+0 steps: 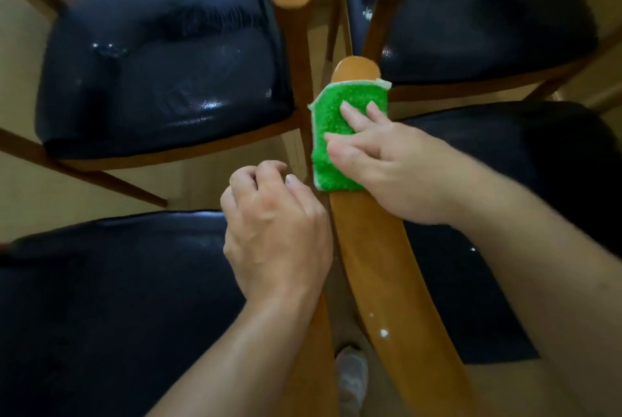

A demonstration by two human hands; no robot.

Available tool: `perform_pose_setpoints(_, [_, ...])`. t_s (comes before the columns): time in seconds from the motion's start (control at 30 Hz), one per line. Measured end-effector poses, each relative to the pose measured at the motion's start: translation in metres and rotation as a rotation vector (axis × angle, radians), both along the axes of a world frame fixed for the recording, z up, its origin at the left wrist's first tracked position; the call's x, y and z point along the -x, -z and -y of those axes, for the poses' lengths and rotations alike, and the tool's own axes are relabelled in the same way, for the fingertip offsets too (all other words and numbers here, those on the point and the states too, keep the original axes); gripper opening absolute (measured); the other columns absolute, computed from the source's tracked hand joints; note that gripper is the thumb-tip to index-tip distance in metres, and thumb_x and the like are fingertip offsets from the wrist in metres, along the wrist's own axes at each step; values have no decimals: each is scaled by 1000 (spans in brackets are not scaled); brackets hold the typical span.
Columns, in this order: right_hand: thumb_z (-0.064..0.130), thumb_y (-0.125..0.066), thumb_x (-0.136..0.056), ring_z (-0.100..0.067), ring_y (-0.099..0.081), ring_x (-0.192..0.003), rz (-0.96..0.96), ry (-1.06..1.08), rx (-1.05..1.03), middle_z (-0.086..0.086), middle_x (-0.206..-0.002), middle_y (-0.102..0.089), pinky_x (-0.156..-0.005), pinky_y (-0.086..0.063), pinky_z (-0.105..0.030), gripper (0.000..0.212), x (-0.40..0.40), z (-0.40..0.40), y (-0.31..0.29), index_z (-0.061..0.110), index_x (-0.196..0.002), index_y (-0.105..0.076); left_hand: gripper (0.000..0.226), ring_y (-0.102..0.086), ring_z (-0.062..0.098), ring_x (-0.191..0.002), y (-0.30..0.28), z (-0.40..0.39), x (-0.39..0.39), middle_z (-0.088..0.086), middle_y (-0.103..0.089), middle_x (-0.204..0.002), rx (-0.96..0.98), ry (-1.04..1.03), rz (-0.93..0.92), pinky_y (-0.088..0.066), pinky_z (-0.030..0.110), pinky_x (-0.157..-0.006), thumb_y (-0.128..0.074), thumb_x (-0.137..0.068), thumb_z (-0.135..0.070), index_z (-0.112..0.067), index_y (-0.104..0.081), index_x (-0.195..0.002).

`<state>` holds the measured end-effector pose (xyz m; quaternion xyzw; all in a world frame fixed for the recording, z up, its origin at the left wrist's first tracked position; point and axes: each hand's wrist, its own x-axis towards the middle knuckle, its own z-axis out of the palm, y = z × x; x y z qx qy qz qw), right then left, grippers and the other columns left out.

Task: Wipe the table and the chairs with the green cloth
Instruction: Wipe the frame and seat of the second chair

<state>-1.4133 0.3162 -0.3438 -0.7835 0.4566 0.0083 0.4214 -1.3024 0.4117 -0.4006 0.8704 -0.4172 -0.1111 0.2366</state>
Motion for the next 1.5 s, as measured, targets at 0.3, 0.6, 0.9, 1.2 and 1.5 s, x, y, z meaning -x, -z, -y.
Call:
perform_pose_setpoints(0.3, [31,-60,-83,-24,3,-149,-42,177,229,-1,-163,-5,-115,-19,-57,67,-37,59,36,35,-146,-37,19,-40,14,-96,-4,4,5,-6,-34,-102,-150,2,102,-45,38,-76,-39,-95,-34,-23,-53,-103])
perform_pose_setpoints(0.6, [43,-23,-103,-29,20,-146,9,188,216,9,-162,12,-116,-2,-46,48,-17,-4,46,37,-150,-26,23,-45,19,-95,-6,11,4,2,-46,-105,-212,11,133,-41,36,-70,-36,-93,-35,-21,-52,-102])
perform_pose_setpoints(0.9, [33,-42,-100,-11,8,-148,101,189,78,25,-155,22,-117,-22,-40,61,1,-26,48,36,-153,-12,23,-45,21,-98,-3,9,4,2,-47,-105,-250,15,155,-36,34,-71,-34,-95,-37,-23,-52,-96])
perform_pose_setpoints(1.2, [36,-42,-100,-23,-23,-143,43,332,214,-3,-161,-11,-113,-28,-39,54,-34,63,49,28,-151,-28,29,-46,23,-103,-2,9,5,3,-47,-110,-264,18,158,-39,36,-76,-32,-94,-39,-22,-54,-99])
perform_pose_setpoints(1.5, [33,-53,-96,26,5,-131,214,230,-53,38,-146,30,-105,-33,-22,65,26,-85,43,61,-136,-10,30,-45,23,-103,-3,10,3,2,-48,-109,-281,33,170,-38,36,-76,-28,-95,-40,-23,-53,-96])
